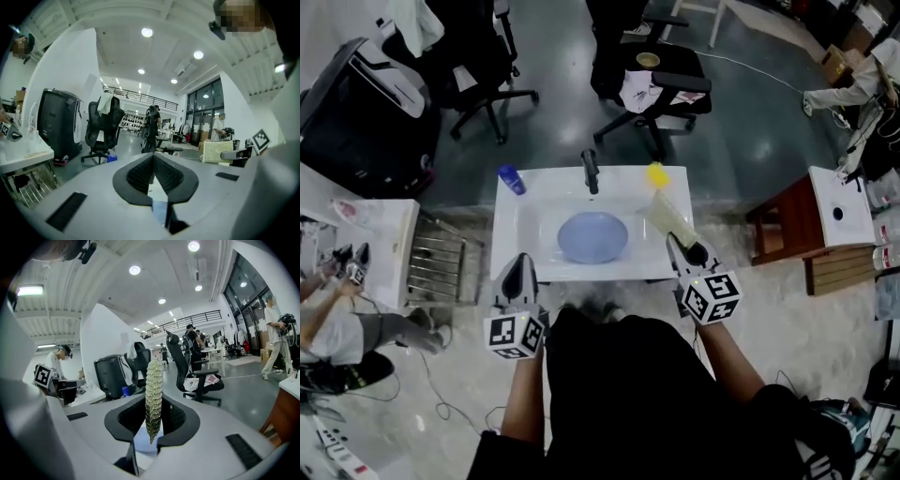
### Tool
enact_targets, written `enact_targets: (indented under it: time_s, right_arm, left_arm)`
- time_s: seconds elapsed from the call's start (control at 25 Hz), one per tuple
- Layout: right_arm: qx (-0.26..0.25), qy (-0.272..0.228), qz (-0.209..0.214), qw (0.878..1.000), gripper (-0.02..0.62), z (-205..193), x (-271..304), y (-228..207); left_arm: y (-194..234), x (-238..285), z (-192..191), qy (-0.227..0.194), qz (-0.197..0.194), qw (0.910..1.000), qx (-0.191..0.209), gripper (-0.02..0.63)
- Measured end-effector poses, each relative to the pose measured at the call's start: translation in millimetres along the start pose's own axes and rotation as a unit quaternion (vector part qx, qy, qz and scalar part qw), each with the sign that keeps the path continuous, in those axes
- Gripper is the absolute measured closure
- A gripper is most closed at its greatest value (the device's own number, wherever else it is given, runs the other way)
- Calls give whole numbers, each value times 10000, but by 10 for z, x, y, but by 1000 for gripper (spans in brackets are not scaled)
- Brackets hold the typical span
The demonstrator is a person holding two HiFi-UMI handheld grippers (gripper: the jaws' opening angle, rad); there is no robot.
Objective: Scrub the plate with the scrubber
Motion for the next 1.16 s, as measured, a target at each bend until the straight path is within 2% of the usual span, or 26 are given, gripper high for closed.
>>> enact_targets:
  time_s: [0.2, 0.6, 1.16]
  right_arm:
    - [-96, -76, -85, 9999, 535, 21, -53, -46]
    - [-600, -299, -299, 9973, 535, 213, -141, -295]
    - [-324, -204, -293, 9988, 535, 145, -143, -418]
  left_arm:
    - [-31, 3, -55, 51, 22, 10000, -16, 603]
    - [-66, 63, -72, 119, 85, 9999, -34, 603]
    - [-48, 139, -157, 425, 171, 9989, -29, 603]
Point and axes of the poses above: the fingertips, and each gripper's own axes: x forward along the fingers, y to its left, z out of its top, the point moved 5 cm from there along -x, backward along the fingers, and after that the axes turned 8 degrees about -z, right-handed, at the moved point
